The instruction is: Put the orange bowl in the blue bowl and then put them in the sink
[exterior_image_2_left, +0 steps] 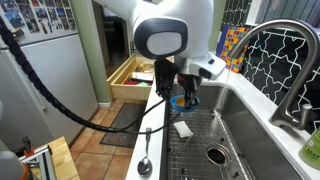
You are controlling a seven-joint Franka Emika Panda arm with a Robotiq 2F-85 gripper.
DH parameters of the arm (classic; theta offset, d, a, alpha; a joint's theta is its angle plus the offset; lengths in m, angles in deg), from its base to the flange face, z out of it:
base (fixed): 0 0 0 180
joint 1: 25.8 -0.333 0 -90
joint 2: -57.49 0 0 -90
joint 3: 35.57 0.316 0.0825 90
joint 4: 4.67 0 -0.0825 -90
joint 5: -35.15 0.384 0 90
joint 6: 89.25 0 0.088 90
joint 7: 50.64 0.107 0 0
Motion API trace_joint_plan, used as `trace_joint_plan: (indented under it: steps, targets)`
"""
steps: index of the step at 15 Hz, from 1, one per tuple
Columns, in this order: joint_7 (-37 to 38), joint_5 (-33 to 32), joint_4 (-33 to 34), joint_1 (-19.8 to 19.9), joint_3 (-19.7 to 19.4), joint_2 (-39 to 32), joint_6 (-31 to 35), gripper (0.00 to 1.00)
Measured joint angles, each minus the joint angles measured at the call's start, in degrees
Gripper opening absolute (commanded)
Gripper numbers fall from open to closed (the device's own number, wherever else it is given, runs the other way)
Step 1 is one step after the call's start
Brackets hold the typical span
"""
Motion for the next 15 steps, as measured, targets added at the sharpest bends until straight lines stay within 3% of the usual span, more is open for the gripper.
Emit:
trace_joint_plan:
  steps: [4, 9, 15]
  targets:
    - [-1.1, -1.1, 3.5, 3.4, -3.5, -9.2, 0.7, 0.02]
    - [-3.4, 2.5, 6.8, 6.1, -4.2, -19.5, 3.6, 0.06]
    - [-3.6, 3.6, 8.0, 6.2, -3.7, -20.6, 3.9, 0.02]
